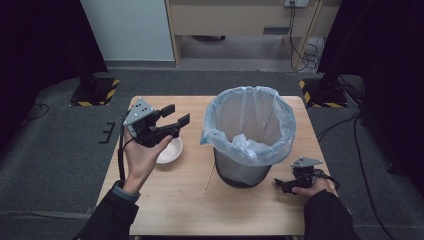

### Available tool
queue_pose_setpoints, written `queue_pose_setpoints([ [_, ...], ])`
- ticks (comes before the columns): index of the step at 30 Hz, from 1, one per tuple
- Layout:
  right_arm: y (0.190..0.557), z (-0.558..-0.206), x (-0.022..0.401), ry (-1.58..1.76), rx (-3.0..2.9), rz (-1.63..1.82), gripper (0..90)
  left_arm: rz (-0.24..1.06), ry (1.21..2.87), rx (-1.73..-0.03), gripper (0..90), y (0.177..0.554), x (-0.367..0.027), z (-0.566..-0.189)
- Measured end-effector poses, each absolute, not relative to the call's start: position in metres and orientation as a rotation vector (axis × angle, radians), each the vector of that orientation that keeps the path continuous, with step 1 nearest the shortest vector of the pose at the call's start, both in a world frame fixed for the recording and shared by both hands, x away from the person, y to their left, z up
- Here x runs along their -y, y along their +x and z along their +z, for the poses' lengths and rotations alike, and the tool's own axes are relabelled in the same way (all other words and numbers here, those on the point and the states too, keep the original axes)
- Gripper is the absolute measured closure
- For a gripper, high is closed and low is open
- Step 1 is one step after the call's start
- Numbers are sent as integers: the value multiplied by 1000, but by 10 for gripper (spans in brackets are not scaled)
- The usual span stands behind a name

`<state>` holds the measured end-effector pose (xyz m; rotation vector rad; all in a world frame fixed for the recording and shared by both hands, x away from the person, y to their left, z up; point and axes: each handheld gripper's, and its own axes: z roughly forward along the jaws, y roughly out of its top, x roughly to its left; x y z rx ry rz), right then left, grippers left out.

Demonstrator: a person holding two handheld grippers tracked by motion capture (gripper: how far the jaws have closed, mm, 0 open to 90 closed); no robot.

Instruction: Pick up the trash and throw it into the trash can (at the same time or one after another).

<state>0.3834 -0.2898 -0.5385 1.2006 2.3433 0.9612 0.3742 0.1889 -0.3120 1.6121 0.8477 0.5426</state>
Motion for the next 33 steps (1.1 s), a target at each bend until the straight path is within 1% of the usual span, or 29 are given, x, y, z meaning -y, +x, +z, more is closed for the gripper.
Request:
queue_pose_setpoints([
  [5,383,-538,289,1212,-2336,958,4,538,1631,-895,361,375,-199,-331],
  [8,383,-539,289,1210,-2332,960,4,544,1672,-920,360,376,-201,-343],
  [18,383,-539,289,1212,-2333,964,4,506,1742,-1001,357,385,-199,-387],
  [21,383,-539,289,1208,-2338,962,5,514,1780,-1014,357,387,-198,-396],
  [33,383,-538,289,1209,-2341,957,4,458,1876,-1070,350,392,-188,-432],
])
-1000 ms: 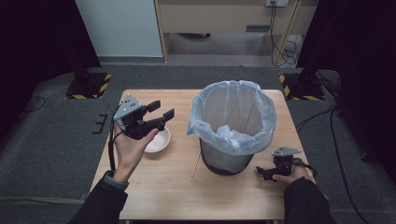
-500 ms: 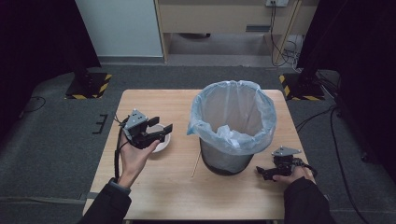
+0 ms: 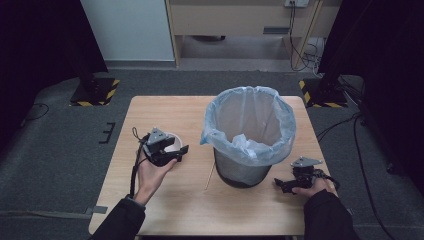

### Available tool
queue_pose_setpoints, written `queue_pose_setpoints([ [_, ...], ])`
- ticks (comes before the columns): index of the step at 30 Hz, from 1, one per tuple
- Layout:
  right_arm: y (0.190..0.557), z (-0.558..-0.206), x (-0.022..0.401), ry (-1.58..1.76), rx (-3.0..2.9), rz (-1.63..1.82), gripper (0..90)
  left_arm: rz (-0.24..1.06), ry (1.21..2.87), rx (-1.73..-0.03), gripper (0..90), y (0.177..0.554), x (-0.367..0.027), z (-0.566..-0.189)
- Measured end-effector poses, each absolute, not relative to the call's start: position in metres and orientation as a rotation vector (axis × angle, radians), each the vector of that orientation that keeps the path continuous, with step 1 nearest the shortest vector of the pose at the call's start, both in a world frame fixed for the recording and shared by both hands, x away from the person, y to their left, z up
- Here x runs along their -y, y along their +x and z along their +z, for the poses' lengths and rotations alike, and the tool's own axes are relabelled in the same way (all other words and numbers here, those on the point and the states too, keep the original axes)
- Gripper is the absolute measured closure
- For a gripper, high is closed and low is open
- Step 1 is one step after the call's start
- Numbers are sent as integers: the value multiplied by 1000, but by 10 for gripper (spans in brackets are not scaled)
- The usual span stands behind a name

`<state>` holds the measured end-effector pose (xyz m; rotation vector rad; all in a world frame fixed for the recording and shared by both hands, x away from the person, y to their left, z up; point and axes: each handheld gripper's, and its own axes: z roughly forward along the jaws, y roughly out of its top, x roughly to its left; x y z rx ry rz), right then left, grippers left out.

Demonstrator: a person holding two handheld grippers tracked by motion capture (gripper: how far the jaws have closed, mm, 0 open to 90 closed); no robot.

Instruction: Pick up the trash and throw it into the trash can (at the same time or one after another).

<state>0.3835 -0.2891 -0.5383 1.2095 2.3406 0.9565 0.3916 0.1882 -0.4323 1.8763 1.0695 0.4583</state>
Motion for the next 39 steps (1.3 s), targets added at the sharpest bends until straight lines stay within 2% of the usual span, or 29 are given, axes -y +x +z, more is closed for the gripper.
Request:
queue_pose_setpoints([
  [11,383,-538,289,1214,-2341,957,5,405,1982,-1075,339,392,-167,-463],
  [23,383,-538,289,1213,-2342,957,5,343,2113,-1043,343,390,-121,-495],
  [39,383,-538,289,1212,-2341,959,5,289,2183,-1054,366,388,-99,-518],
])
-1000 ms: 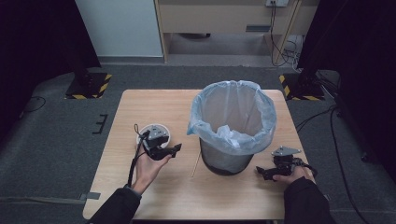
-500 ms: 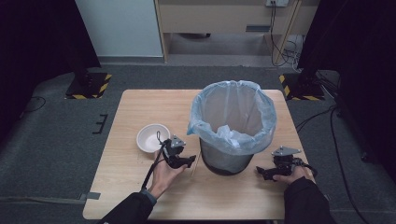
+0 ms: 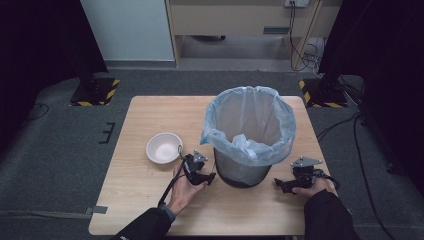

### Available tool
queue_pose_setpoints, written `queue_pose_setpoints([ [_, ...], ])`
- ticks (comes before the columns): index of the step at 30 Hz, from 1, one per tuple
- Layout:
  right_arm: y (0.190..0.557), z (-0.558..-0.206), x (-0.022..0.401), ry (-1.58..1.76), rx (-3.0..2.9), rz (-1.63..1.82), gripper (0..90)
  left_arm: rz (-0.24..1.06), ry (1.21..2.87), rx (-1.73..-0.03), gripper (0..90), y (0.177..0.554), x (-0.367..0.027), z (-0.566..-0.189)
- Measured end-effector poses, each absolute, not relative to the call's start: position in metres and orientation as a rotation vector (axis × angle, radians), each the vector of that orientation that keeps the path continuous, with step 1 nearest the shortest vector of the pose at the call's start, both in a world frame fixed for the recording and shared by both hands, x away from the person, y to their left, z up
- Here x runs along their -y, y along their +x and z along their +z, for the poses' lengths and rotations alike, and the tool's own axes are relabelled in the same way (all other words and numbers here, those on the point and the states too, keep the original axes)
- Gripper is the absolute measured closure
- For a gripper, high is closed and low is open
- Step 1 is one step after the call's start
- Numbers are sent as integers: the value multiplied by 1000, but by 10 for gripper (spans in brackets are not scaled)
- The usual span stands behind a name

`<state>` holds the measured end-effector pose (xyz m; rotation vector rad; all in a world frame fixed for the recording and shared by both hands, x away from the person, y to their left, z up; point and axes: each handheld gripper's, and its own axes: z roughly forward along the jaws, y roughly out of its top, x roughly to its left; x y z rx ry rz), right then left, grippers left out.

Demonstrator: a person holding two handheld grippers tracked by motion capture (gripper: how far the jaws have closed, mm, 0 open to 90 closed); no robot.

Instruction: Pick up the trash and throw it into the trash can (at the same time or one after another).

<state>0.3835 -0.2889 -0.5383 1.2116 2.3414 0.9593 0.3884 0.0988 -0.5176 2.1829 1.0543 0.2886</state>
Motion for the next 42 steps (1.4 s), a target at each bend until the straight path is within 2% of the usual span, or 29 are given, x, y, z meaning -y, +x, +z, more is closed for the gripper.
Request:
queue_pose_setpoints([
  [8,384,-538,289,1211,-2342,959,5,290,2217,-1034,442,387,-100,-520],
  [21,383,-538,289,1210,-2344,958,5,320,2238,-1047,716,390,-114,-518],
  [28,383,-538,289,1211,-2344,958,5,321,2241,-1068,831,392,-120,-518],
  [42,383,-538,289,1210,-2344,957,5,272,2257,-1110,853,395,-124,-514],
])
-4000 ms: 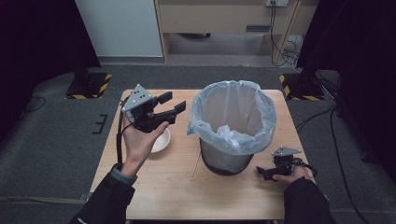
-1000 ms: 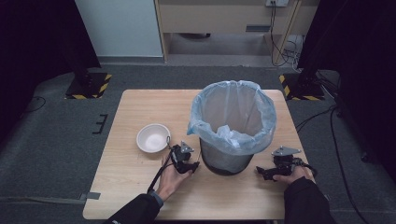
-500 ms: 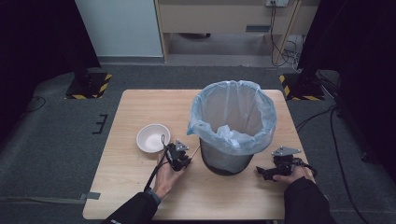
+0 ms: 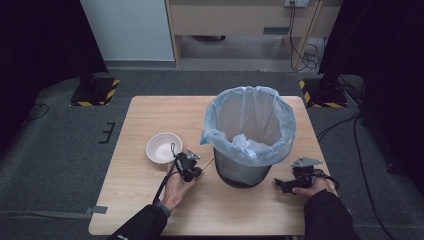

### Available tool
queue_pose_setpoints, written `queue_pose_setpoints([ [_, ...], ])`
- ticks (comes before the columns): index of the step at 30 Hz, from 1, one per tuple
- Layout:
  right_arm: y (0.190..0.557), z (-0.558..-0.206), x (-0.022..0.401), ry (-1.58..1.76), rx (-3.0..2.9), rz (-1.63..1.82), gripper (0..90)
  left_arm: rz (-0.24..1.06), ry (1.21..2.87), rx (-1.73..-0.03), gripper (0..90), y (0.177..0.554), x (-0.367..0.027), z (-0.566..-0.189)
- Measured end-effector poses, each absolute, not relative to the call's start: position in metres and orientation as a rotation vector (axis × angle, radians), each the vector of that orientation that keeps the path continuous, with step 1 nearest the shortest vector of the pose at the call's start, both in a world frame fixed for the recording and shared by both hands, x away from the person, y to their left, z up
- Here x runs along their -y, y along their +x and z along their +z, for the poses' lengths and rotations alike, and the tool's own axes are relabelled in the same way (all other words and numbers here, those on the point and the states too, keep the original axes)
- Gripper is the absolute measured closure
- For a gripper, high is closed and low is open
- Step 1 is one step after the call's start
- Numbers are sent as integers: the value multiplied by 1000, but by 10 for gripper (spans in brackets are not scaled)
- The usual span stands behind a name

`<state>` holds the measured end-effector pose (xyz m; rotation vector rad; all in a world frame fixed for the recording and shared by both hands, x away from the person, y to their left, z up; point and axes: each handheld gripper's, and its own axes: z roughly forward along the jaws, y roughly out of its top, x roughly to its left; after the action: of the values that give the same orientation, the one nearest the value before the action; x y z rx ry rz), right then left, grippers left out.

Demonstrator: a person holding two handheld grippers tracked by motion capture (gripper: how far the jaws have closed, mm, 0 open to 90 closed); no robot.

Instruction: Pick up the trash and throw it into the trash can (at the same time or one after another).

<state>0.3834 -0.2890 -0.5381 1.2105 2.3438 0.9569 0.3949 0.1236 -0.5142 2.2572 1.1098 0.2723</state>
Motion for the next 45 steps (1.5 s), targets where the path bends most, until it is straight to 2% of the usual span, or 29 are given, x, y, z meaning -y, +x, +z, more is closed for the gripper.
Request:
queue_pose_setpoints([
  [5,383,-538,289,1210,-2342,958,5,248,2253,-1126,836,397,-122,-513],
  [9,384,-538,289,1208,-2346,958,5,248,2296,-1108,785,399,-117,-511],
  [18,384,-538,289,1207,-2346,960,5,232,2349,-1119,845,407,-112,-508],
  [30,383,-538,289,1208,-2344,958,4,216,2415,-1107,821,408,-107,-504],
  [41,384,-538,289,1208,-2345,958,5,220,2440,-1144,855,411,-106,-502],
  [45,384,-538,289,1208,-2343,960,5,206,2415,-1133,857,411,-117,-502],
])
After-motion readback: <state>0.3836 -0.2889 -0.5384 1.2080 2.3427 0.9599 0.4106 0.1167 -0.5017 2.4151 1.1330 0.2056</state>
